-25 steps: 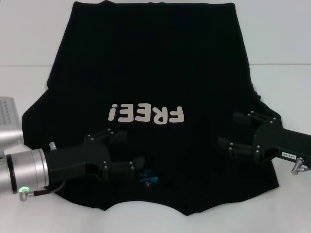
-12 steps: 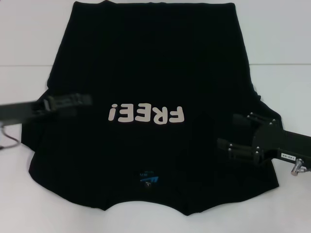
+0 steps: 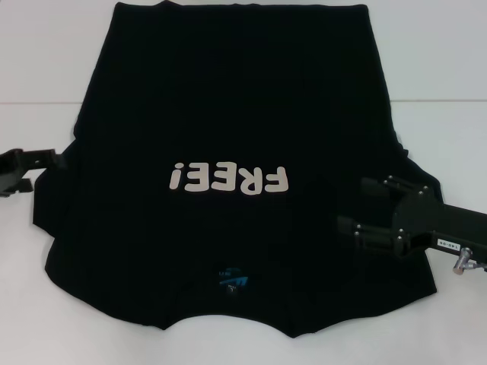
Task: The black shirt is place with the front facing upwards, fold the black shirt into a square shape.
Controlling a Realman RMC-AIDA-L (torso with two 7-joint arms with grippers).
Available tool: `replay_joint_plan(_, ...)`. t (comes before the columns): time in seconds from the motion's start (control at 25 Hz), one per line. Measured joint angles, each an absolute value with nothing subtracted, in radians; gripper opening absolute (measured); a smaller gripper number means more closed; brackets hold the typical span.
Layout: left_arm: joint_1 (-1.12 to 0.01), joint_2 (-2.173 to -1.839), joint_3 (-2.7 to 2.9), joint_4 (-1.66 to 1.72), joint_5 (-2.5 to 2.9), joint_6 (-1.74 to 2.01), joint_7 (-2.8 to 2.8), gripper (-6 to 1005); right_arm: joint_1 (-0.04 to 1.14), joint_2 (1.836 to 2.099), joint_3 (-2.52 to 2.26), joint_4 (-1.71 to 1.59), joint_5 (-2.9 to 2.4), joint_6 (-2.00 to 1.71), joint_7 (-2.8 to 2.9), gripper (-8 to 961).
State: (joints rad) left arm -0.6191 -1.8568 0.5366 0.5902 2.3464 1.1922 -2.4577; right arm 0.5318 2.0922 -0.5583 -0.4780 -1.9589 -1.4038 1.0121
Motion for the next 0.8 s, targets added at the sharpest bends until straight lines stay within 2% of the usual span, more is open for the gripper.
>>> replay_joint_plan(0.8, -0.587, -1.878, 0.541, 0.535, 2.359, 1.096, -2.45, 933, 0.534, 2.092, -0.558, -0.479, -1.959, -1.405, 1.025, 885)
